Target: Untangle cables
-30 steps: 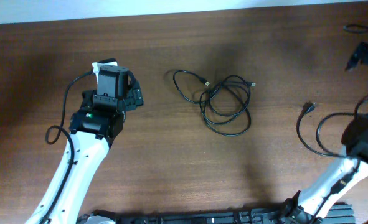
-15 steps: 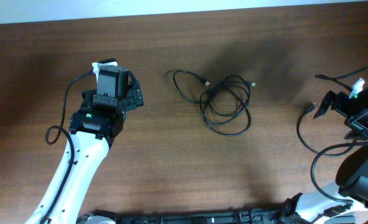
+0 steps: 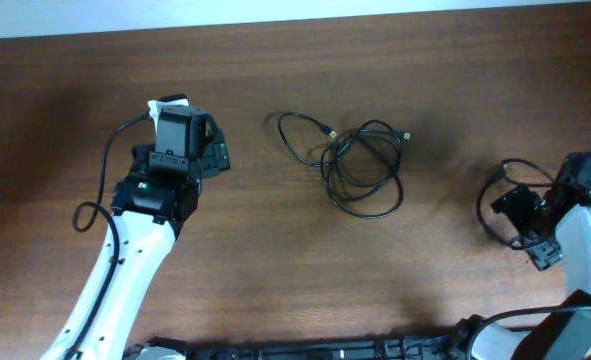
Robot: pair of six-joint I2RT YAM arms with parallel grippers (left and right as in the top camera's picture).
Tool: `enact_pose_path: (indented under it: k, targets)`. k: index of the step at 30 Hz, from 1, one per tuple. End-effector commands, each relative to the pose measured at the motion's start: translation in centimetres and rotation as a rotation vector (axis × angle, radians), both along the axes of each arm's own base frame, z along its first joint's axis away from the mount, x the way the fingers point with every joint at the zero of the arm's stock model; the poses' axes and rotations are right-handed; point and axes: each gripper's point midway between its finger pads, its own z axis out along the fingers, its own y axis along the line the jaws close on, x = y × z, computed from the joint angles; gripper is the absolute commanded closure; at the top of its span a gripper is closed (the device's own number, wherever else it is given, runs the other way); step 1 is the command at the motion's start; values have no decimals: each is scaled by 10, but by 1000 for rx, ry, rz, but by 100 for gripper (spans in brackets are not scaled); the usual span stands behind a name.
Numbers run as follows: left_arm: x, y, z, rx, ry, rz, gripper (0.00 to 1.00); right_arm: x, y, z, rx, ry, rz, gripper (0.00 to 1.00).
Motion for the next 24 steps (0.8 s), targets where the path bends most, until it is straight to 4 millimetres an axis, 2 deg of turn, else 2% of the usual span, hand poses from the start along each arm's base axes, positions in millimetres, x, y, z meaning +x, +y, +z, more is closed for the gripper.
enact_pose_path:
  k: [1, 5, 8, 11, 16, 18, 19, 21, 24]
  targets:
    - [0, 2, 0, -9, -4, 14, 1, -16, 6, -24, 13, 24, -119, 4]
    - [0, 2, 0, -9, -4, 14, 1, -28, 10, -39, 25, 37, -248, 8]
    - [0, 2, 0, -9, -4, 14, 1, -28, 6, -40, -2, 31, -259, 16]
    - [0, 2, 0, -9, -4, 14, 1, -31, -6, -42, -67, 42, -273, 18]
    - [0, 2, 0, -9, -4, 14, 1, -33, -7, -51, -69, 54, -315, 23]
    - [0, 2, 0, -9, -4, 14, 1, -35, -6, -57, -60, 77, -314, 28]
    - [0, 2, 0, -9, -4, 14, 1, -36, -5, -61, -55, 87, -313, 33]
    - [0, 2, 0, -9, -4, 14, 1, -37, -5, -67, -48, 103, -312, 53]
    - [0, 2, 0, -9, -4, 14, 1, -35, -6, -75, -45, 110, -313, 94]
